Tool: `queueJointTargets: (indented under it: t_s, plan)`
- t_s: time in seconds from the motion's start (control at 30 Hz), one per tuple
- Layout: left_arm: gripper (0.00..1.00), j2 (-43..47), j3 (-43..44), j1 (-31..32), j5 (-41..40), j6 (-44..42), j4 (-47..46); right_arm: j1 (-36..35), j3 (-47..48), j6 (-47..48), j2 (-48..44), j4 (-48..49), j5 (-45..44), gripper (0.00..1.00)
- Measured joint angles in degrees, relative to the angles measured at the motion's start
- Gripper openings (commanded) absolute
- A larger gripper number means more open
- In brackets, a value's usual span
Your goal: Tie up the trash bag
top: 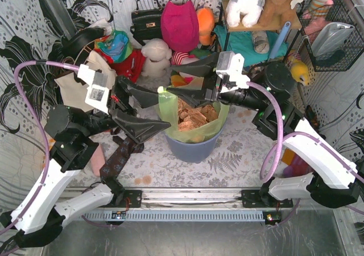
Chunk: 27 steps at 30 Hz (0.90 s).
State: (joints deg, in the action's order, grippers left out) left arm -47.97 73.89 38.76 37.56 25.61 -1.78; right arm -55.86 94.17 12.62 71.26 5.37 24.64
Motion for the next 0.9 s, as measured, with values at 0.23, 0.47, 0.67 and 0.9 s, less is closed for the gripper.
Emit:
queueJointTargets:
  t_s: [0.23,0.47,0.67,0.9]
  plan:
    - [0.85,0.2,-0.07,0.0,3.32,-0.92,-3.02,0.0,8.31,1.44,3.32,-10.6,2.4,0.46]
    - [0.87,0.2,-0.07,0.02,1.95,-2.93,-1.53,0.0,8.92,1.16,4.33,-14.86,3.45,0.46]
    - [0.87,0.2,-0.07,0.02,1.42,-4.15,0.04,0.11,8.02,0.48,4.33,-15.06,2.62,0.44]
    - [0.86,0.48,-0.63,0.02,1.44,-4.81,0.04,0.11,8.15,0.48,4.59,-16.15,2.6,0.42]
